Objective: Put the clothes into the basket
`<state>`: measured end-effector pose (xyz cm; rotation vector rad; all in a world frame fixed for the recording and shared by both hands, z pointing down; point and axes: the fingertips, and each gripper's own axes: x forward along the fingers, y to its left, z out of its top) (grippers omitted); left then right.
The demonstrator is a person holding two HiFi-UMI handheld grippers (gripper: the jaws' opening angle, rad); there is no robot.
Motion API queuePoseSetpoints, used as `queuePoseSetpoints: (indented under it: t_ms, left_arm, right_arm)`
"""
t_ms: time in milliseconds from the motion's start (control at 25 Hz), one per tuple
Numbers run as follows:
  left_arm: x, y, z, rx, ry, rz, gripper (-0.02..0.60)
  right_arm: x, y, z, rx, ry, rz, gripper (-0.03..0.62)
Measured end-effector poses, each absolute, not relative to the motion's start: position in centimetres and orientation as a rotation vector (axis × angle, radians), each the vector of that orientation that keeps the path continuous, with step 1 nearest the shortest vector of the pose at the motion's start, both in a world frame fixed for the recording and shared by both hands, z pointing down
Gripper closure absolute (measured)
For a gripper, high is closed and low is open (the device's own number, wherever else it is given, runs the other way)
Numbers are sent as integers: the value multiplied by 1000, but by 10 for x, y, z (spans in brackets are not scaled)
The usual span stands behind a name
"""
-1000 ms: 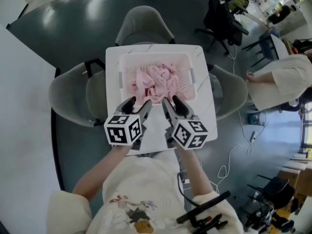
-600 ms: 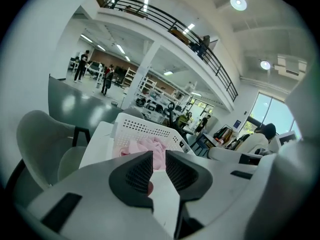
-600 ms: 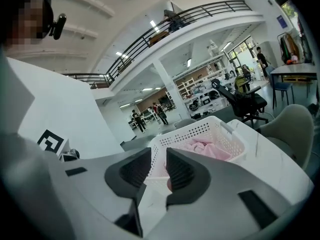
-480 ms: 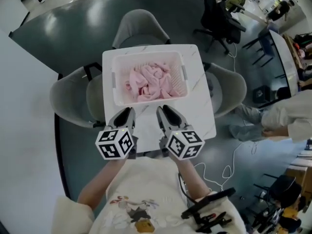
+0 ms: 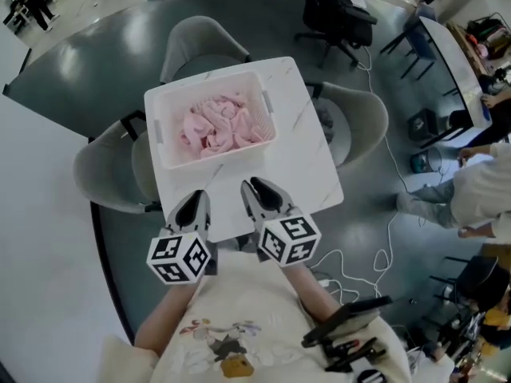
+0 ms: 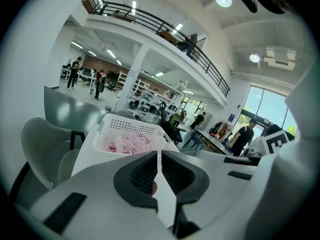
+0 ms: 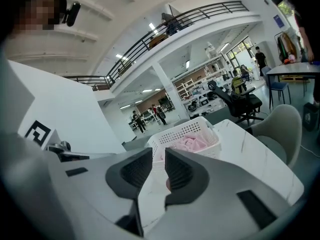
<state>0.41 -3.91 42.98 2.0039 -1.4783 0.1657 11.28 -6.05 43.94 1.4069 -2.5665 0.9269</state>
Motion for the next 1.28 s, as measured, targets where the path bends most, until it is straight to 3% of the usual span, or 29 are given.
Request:
queuePoseSetpoints:
  t_ms: [1280]
  left_arm:
    - [33, 91, 429, 2010, -1550, 62, 548]
  right_arm:
    - [123, 54, 438, 1231, -2644, 776, 513]
